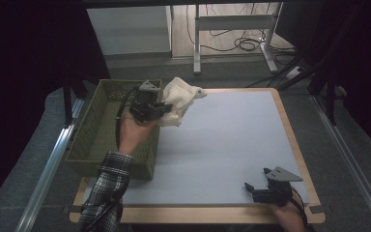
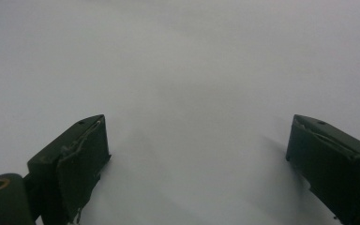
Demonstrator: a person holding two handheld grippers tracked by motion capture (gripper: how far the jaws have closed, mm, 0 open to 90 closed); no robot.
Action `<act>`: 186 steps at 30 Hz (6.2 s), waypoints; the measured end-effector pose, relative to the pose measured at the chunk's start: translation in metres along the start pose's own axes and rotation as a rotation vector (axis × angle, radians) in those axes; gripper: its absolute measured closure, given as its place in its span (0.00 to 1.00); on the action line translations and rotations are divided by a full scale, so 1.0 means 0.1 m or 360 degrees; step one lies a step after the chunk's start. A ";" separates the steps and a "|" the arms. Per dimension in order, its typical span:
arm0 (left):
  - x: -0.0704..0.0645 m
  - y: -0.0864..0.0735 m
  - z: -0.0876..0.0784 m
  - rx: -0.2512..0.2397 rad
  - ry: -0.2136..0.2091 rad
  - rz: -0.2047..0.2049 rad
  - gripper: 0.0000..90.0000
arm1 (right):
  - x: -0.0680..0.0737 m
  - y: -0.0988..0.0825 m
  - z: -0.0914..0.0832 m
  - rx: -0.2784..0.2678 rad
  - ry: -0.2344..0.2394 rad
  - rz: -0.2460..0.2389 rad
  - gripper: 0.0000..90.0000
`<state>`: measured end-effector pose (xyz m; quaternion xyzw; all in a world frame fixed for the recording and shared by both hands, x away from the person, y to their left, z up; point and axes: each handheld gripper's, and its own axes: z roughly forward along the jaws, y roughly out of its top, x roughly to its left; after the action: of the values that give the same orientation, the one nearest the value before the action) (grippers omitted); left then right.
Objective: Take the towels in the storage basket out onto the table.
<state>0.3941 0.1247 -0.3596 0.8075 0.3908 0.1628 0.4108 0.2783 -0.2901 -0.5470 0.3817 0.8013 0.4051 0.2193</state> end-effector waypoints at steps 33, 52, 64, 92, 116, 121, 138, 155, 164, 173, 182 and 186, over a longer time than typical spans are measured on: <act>-0.86 -0.38 1.40 0.0321 -0.0451 0.0054 0.41 | 0.00 0.00 0.00 0.0000 0.0007 -0.0001 0.07; -1.45 -0.10 1.67 0.0238 -0.0561 0.0263 0.53 | -0.01 0.00 0.00 -0.0001 0.0009 -0.0003 0.07; -1.52 -0.21 1.86 0.0314 -0.0380 0.0381 0.98 | -0.01 0.00 0.00 0.0000 0.0012 -0.0003 0.07; -0.49 -0.27 0.93 0.0102 -0.0051 0.0043 0.99 | -0.21 0.25 0.00 0.0080 0.0107 0.0240 0.34; -0.25 -0.14 0.73 0.0068 0.0081 0.0041 0.99 | -0.69 1.23 0.10 -0.0145 0.0142 0.0192 0.97; -0.07 0.18 0.91 0.0198 0.0433 0.0000 0.89 | -0.86 1.73 0.17 -0.0138 -0.0011 0.0180 0.95; -0.42 -0.07 1.03 0.0161 0.0193 0.0007 0.43 | -0.95 1.04 0.38 0.0079 0.0101 0.0294 0.62; -0.63 -0.61 1.19 0.0116 0.0004 -0.0155 0.37 | -0.54 0.87 0.77 0.0155 0.0263 0.0179 0.72; -0.61 -0.85 1.28 0.0168 0.0050 -0.0184 0.38 | -0.38 0.91 0.97 0.0194 0.0219 0.0074 0.73; -0.60 -1.01 1.29 0.0178 0.0051 -0.0210 0.39 | -0.26 0.88 0.93 0.0189 0.0205 -0.0029 0.85; -0.64 -1.13 1.27 0.0164 0.0004 -0.0238 0.40 | -0.24 0.86 0.76 0.0151 0.0325 -0.0003 0.73; -0.65 -1.19 1.24 0.0154 -0.0007 -0.0249 0.39 | -0.22 0.90 0.80 0.0123 0.0297 0.0016 0.57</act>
<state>0.3658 0.0509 -0.5252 0.7939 0.4590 0.1093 0.3835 0.3834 -0.2347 -0.5191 0.3547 0.8314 0.4087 0.1268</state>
